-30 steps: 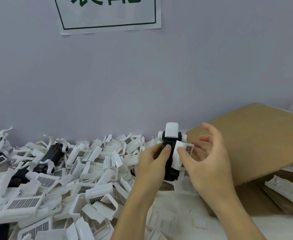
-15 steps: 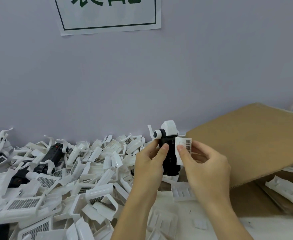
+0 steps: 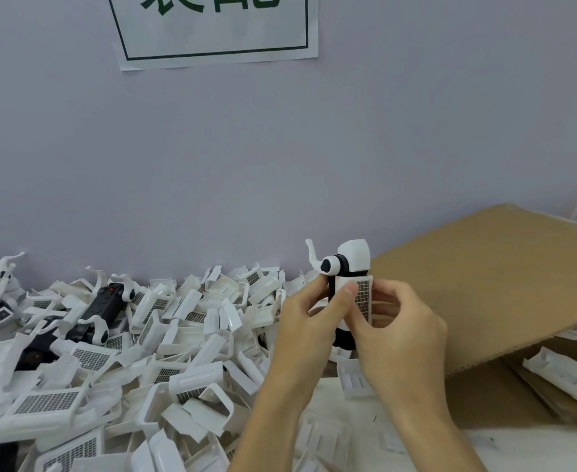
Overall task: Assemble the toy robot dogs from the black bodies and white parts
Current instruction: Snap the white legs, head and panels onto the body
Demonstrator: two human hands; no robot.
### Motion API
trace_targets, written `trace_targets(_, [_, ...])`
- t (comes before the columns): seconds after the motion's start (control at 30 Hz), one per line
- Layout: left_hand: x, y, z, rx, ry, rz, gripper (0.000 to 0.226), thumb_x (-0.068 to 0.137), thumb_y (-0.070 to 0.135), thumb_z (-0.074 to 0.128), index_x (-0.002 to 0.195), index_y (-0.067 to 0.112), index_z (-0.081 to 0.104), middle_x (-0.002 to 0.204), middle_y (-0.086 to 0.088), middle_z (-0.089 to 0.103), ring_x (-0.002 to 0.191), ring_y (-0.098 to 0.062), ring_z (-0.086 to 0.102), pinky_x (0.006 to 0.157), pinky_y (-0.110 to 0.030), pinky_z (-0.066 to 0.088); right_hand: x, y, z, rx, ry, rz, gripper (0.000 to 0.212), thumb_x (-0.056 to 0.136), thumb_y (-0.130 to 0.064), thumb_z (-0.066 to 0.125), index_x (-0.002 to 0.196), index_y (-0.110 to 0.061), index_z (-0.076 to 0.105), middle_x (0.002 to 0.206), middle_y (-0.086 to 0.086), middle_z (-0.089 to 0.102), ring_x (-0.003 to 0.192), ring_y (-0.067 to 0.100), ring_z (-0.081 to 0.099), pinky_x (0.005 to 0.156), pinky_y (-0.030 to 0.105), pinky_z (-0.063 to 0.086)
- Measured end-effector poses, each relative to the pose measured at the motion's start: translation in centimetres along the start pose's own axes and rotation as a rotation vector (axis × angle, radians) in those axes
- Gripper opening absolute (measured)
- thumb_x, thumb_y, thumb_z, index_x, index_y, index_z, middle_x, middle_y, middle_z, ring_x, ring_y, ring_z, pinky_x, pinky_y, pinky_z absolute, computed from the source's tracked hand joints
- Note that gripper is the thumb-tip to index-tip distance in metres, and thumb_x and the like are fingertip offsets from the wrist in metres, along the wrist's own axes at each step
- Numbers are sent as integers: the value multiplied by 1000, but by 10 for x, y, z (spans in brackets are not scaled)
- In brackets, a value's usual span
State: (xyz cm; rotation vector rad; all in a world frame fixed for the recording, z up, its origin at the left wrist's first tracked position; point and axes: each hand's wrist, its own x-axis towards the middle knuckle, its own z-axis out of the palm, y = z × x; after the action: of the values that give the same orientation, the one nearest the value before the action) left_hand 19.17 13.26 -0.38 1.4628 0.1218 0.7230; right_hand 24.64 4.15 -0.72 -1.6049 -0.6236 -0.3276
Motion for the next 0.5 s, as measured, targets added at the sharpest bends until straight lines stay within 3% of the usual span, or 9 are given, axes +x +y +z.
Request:
trace_targets(0.1, [0,-1,-3,16,88,2,19,98,21,65,110,29,78,106,0,78,99,-17,75,76,-24,59,-2,1,2,-23,-65,-26,20,83,-36,78,101,-31,69,84,-17,71,78,1,68,71,24,57])
trace_targets(0.23, [3,-4,-6,-27,211,-52,19,102,23,60,103,22,79,101,-4,79,98,-23,75,81,-33,61,-2,5,1,14,-171,-43,27,85,-17,80,108,-29,73,94,-17,73,91,3,69,78,26,58])
trace_targets(0.33, [4,-4,-4,-46,252,-95,28,105,33,53,103,20,78,99,-7,79,96,-27,75,86,-42,60,0,8,3,92,-212,72,28,87,-26,78,114,-25,73,98,-15,74,93,2,69,84,30,59])
trace_targets(0.43, [3,-5,-2,26,259,-96,34,106,39,49,101,20,77,98,-8,78,97,-28,74,87,-45,59,1,8,3,214,-306,168,18,92,-22,71,109,-27,73,95,-13,77,91,0,71,78,21,58])
trace_targets(0.5, [2,-3,-3,13,249,-79,33,106,35,50,100,17,76,95,-10,77,92,-25,74,78,-34,61,2,4,0,337,-371,209,16,97,-17,63,103,-26,75,94,-10,78,90,4,73,72,16,56])
